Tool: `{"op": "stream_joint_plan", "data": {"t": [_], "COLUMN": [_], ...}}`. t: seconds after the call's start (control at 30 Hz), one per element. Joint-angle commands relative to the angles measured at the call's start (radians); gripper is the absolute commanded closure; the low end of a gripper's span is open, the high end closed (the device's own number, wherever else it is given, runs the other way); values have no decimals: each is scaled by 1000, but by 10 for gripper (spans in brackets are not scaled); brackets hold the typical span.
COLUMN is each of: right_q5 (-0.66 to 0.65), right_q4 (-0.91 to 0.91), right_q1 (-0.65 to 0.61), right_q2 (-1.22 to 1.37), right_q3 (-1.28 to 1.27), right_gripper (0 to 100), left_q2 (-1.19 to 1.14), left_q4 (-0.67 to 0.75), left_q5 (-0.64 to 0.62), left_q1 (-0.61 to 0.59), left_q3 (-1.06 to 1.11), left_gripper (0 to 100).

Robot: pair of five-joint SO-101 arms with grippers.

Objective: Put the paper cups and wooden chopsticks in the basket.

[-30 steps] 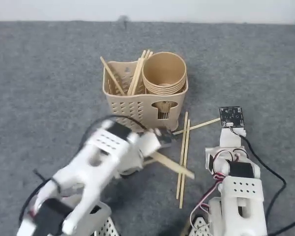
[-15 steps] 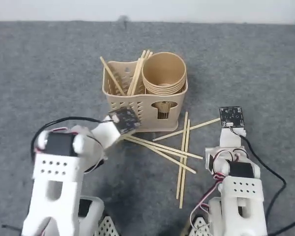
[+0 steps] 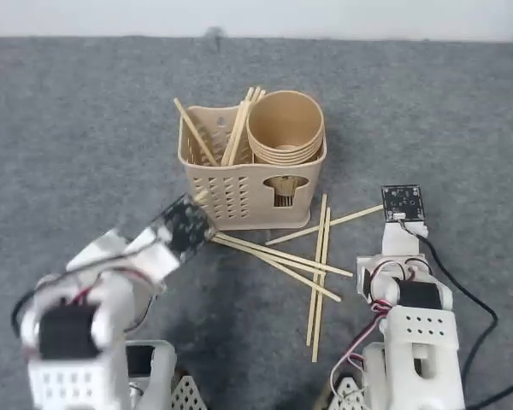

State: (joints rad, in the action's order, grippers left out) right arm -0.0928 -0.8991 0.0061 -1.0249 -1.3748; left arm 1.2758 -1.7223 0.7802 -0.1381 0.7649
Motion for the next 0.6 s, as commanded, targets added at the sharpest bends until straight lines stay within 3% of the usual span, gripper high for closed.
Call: {"op": "stream_joint_plan", "data": {"t": [0.0, 0.1, 0.17, 0.4, 0.57], "right_q5": [-11, -9, -9, -9, -9], "right_q4": [18, 18, 18, 18, 18], "right_q1": [-10, -10, -10, -10, -10], "right_q2": [-18, -18, -18, -18, -18], "right_q3": [44, 44, 44, 44, 44], "right_gripper": [836, 836, 836, 836, 836], "left_q2": [81, 106, 112, 112, 110], "left_q4": [-34, -28, 6, 203, 483], "left_q5": [-2, -9, -80, -414, -775], "left_q1": [-5, -3, -2, -2, 3], "left_q3": [-39, -51, -81, -203, -202], "left_gripper": [987, 987, 987, 987, 987]}}
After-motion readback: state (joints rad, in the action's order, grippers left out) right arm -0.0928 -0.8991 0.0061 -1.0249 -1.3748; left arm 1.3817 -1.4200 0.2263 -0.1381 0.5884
